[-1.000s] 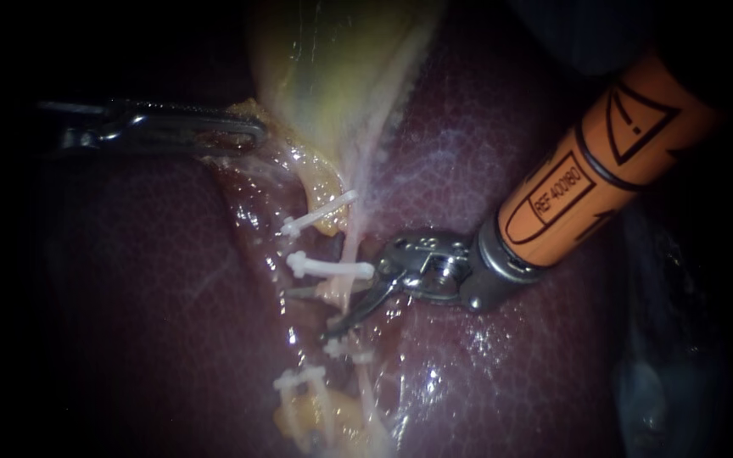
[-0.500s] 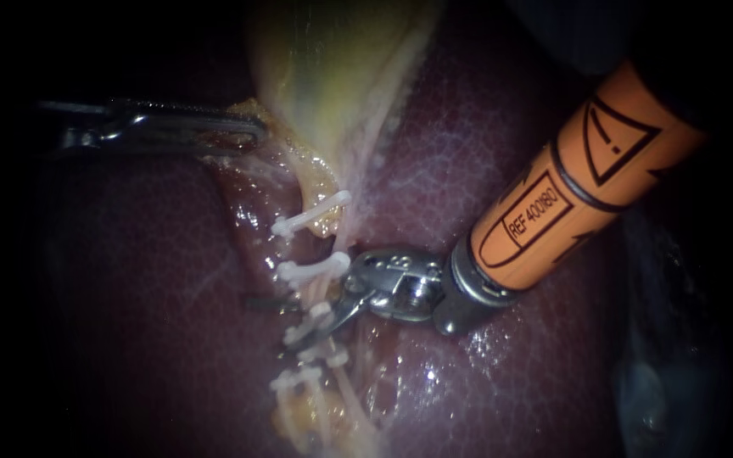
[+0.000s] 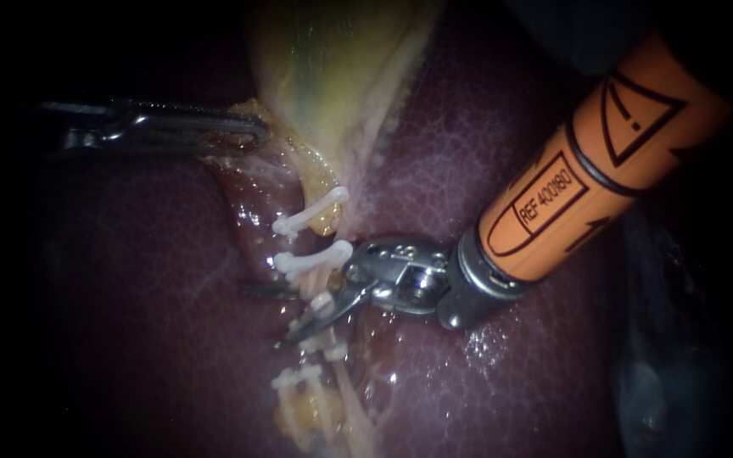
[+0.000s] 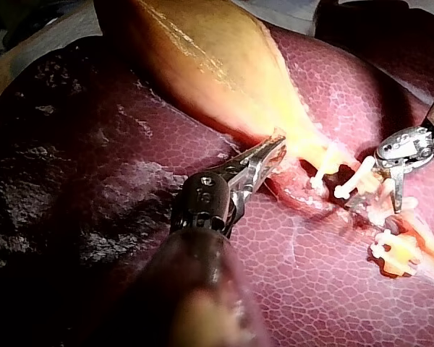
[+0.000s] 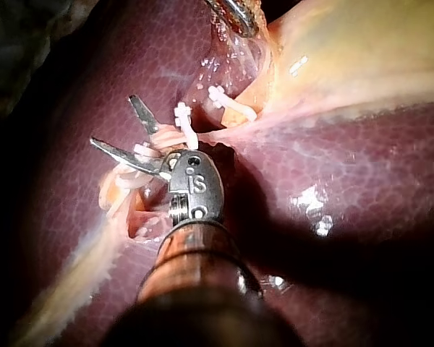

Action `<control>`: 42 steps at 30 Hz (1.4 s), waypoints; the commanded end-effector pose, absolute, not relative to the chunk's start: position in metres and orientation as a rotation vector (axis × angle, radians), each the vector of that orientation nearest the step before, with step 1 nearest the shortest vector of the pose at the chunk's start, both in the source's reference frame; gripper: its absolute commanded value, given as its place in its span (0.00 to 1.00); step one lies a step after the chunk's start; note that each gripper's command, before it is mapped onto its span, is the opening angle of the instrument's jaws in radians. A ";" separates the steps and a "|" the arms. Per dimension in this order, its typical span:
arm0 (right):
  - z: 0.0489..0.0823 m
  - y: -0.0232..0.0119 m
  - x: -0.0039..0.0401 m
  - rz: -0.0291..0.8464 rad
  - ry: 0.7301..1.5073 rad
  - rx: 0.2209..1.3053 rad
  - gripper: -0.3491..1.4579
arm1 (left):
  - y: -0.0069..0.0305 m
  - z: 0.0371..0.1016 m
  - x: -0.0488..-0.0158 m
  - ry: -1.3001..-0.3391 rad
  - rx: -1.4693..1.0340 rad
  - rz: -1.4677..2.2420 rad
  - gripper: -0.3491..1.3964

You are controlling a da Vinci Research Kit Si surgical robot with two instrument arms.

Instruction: Go to the cutting position right tube

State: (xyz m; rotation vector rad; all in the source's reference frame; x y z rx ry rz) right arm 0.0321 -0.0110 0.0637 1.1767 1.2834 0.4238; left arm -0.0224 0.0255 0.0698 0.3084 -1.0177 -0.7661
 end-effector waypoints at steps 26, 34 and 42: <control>0.0654 -0.0093 0.0287 0.867 0.949 1.627 0.91 | 0.0255 0.0699 -0.0223 -1.018 0.311 -0.770 0.00; 0.0659 -0.0097 0.0291 0.905 0.912 1.654 0.85 | 0.0254 0.0700 -0.0223 -1.017 0.314 -0.776 0.00; 0.0658 -0.0098 0.0299 0.665 1.153 1.430 0.77 | 0.0254 0.0700 -0.0223 -1.017 0.314 -0.775 0.00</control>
